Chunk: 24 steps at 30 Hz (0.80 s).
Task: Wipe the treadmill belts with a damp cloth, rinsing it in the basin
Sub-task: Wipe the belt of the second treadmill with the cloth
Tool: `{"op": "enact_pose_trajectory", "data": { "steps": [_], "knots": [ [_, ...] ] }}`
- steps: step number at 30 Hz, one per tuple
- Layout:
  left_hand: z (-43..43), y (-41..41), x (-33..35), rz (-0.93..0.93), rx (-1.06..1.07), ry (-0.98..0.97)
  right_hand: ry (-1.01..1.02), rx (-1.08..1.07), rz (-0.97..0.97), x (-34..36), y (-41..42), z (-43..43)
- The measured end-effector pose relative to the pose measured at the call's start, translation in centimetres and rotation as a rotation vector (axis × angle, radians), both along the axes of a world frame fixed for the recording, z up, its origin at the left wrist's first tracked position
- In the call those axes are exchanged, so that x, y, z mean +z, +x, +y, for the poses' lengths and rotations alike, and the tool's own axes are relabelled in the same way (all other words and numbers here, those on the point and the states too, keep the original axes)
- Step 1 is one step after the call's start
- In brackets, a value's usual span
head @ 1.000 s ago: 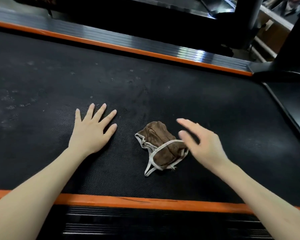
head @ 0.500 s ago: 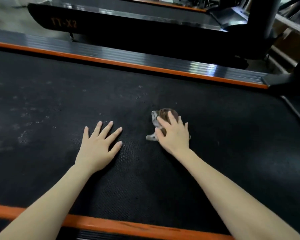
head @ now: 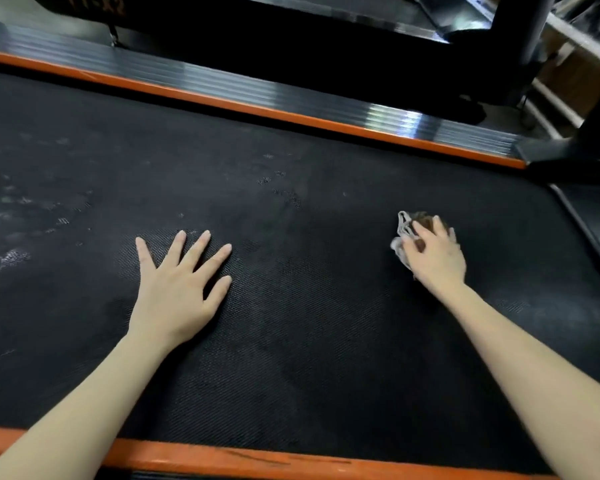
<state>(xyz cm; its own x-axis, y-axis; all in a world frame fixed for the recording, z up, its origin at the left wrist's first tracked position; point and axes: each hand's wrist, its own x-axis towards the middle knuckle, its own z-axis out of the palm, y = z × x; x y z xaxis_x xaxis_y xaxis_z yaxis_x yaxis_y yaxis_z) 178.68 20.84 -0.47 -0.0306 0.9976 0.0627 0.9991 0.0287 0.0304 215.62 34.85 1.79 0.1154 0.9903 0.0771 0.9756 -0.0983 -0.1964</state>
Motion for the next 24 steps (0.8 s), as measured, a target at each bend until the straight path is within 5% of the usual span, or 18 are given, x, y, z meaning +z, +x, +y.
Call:
{"op": "enact_pose_trajectory", "data": {
  "steps": [3, 8, 11, 13, 19, 21, 24],
  "knots": [
    [-0.2, 0.0, 0.3, 0.028, -0.010, 0.004, 0.103, 0.124, 0.083, -0.5, -4.2, -2.7],
    [-0.3, 0.2, 0.5, 0.024, -0.014, -0.018, 0.113, 0.741, 0.118, -0.3, -7.0, -12.9],
    [-0.4, 0.2, 0.4, 0.013, -0.016, -0.019, 0.146, 1.003, 0.016, -0.4, -6.5, -11.3],
    [-0.4, 0.2, 0.3, 0.006, -0.015, -0.014, 0.192, 0.906, -0.028, -0.8, -6.5, -6.3],
    [0.0, 0.0, -0.1, -0.038, -0.011, 0.030, 0.106, 0.179, 0.095, -0.8, -11.1, 10.1],
    [0.1, -0.1, -0.2, -0.051, -0.012, 0.024, 0.090, 0.187, 0.086, -0.9, -14.6, 11.0],
    [0.0, -0.1, -0.1, -0.074, -0.017, 0.006, 0.148, 0.521, 0.075, -1.3, -17.8, 6.3]
  ]
}}
